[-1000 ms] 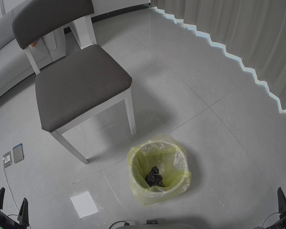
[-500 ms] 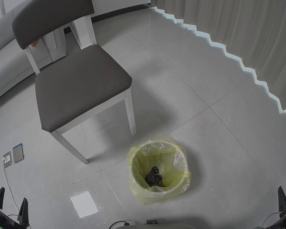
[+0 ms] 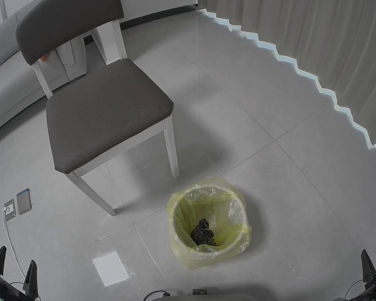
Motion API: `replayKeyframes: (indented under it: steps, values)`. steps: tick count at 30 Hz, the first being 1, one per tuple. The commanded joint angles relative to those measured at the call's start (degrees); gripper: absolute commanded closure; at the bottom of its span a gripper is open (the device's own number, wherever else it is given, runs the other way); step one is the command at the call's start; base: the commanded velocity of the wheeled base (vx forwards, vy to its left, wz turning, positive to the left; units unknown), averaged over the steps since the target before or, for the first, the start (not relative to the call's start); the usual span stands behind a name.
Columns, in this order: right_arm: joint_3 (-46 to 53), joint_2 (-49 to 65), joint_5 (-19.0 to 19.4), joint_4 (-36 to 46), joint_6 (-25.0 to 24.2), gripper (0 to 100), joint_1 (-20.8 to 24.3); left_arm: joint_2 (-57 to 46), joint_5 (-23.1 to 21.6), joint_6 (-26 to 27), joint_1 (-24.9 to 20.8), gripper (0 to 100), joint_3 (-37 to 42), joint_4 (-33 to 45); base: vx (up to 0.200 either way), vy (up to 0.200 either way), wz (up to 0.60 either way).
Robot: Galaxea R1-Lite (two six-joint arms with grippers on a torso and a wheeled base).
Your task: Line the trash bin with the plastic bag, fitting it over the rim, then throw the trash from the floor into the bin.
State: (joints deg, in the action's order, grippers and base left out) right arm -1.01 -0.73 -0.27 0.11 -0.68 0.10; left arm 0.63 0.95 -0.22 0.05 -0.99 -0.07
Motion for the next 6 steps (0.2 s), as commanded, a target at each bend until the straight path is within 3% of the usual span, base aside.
replayKeyframes:
  steps: [1,6]
  values:
    - [0.9,0.4,0.2,0.0,0.2,0,0.0,-0.6,0.0,0.0,0.0,0,1.0,0.0,0.0,0.0,0.0]
    - [0.9,0.4,0.0,0.0,-0.1,0,0.0,-0.6,0.0,0.0,0.0,0,1.0,0.0,0.0,0.0,0.0]
